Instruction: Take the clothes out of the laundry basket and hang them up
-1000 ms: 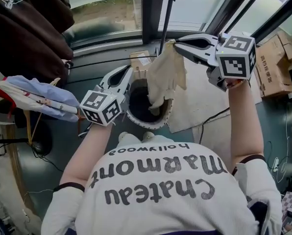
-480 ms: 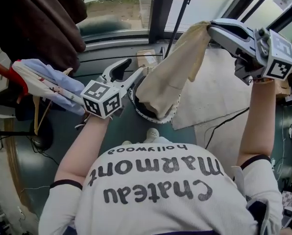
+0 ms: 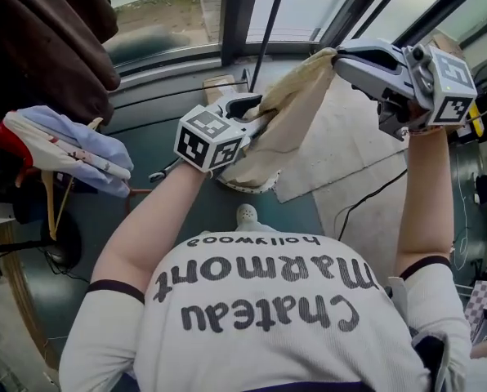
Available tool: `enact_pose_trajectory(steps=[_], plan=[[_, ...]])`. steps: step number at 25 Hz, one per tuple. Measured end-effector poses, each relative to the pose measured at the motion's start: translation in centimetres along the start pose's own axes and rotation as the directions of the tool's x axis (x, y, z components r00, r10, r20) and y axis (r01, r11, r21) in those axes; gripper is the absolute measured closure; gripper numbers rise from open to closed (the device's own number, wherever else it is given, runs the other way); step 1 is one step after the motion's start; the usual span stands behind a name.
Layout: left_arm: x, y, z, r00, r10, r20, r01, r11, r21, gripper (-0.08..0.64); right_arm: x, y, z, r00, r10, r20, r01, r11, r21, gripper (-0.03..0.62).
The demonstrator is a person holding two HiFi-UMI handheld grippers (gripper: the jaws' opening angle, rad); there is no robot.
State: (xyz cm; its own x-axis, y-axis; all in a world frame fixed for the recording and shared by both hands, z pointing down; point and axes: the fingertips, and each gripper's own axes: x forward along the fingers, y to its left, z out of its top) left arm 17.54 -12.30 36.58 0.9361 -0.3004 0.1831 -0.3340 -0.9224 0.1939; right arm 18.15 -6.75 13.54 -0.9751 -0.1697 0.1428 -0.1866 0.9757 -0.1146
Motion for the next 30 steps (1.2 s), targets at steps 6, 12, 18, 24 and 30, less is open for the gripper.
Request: enact_pose_trajectory(steps=[6, 12, 18, 24, 30], plan=[[-2.2, 4.2, 2.4, 0.997, 0.077, 0.025, -0.075, 0.995, -0.07, 0.545, -4.9, -3.8, -7.7, 0.946, -0.278, -0.167, 0.301, 0.944, 0.136, 0.555], [-3.2, 3.0, 8.2, 0.995, 0.02, 0.102, -0.014, 0.998, -0.061, 0.545, -7.0, -7.6, -19.9, 0.82, -0.422, -0.386, 0.536, 0.802, 0.263, 0.549], [-1.7, 0.6, 7.2, 0.999, -0.03, 0.012, 0.029, 0.999, 0.018, 0.546, 0.3, -6.8, -18.0, 0.881, -0.311, -0.357, 0.389, 0.905, 0.173, 0.307], [-2.2, -1.4, 6.7, 0.988, -0.151, 0.004, 0.149, 0.979, 0.137, 0.539, 4.9, -5.6, -15.3, 0.922, -0.201, -0.331, 0.209, 0.978, -0.012, 0.518], [-4.8, 1.9, 2.1, 0.992, -0.122, -0.038, 0.123, 0.992, 0.03, 0.407, 2.1, -1.7, -9.2, 0.963, -0.009, -0.27, -0.017, 0.995, -0.095, 0.555]])
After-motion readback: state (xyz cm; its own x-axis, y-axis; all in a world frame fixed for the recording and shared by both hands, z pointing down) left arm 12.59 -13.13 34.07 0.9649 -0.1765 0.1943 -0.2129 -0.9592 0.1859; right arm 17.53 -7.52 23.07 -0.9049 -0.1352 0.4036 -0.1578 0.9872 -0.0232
